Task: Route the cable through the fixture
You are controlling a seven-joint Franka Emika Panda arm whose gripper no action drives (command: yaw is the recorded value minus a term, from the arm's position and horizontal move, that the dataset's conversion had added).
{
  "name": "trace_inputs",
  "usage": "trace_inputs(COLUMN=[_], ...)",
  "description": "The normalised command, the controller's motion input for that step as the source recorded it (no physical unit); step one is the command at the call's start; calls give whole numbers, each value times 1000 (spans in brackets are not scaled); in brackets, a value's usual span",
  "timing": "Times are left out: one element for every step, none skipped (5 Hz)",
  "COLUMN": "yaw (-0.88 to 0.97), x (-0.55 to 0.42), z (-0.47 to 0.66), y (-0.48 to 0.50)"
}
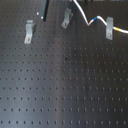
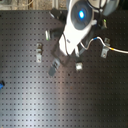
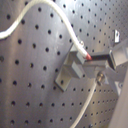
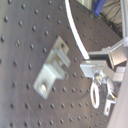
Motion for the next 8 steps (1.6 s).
trace_inputs(yaw=[-6, -211, 0, 226, 394, 234, 46, 49], x=[-145, -364, 25, 71, 4, 57, -60, -53], z=[151, 260, 18, 229, 272, 191, 274, 308], y=[54, 227, 35, 227, 190, 109, 70, 68])
